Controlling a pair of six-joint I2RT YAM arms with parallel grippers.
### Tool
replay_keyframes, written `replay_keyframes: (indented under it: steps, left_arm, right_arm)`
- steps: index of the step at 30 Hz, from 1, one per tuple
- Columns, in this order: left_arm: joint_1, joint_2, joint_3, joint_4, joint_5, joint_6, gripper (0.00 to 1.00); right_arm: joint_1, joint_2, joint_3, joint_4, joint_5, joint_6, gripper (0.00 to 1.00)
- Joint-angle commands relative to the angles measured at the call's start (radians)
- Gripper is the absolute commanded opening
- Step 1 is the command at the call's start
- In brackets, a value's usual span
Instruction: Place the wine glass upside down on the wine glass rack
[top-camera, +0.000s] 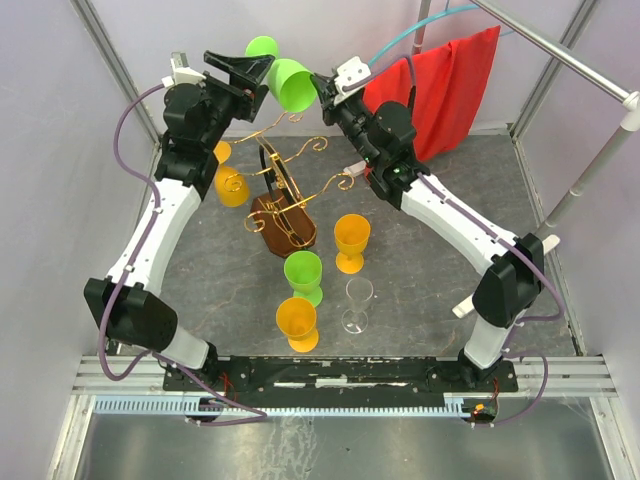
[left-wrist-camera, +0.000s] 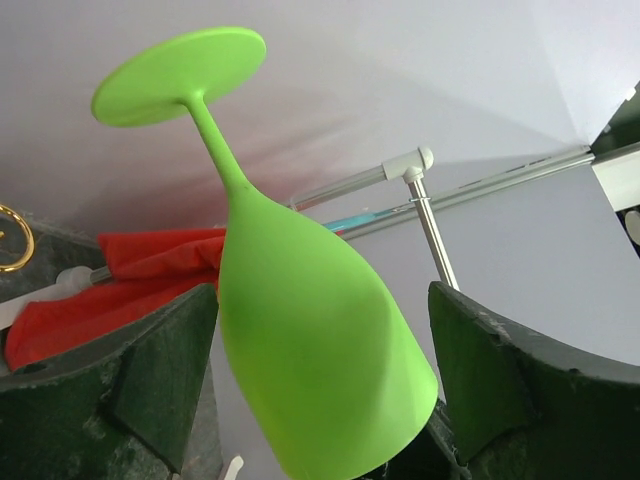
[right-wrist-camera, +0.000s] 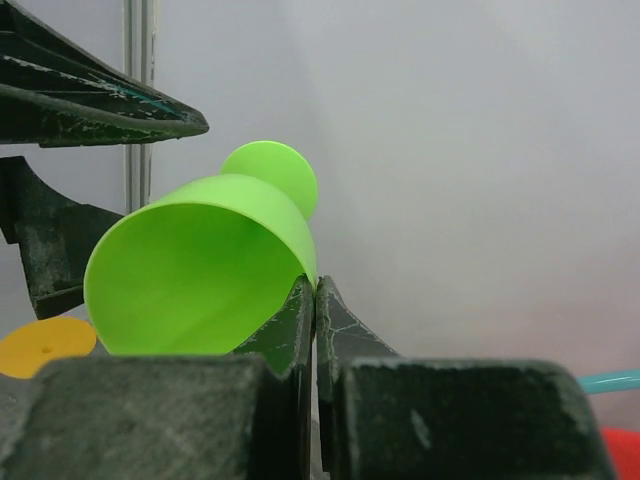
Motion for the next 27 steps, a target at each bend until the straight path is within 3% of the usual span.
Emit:
replay_keyframes:
  steps: [1,20,24,27]
  left_arm:
    - [-0.008,-0.022,0.008,0.038,-0.022,-0.031,0.91]
    - [-0.015,0.016,0.012,0.040,-0.050,-0.045,0.86]
    - [-0.014,0.016,0.007,0.049,-0.046,-0.045,0.77]
    - [-0.017,0.015,0.008,0.055,-0.042,-0.045,0.62]
  right_arm:
    - [0.012,-0.050,-0.033,0.141,-0.009,0.008,0.01]
    - [0.025,-0.136,-0.149,0.174,-0.096,0.067,0.01]
    - [0.028,-0.140,-0.162,0.174,-0.107,0.067,0.01]
    - [0.032,-0.141,-0.168,0.174,-0.103,0.058,0.01]
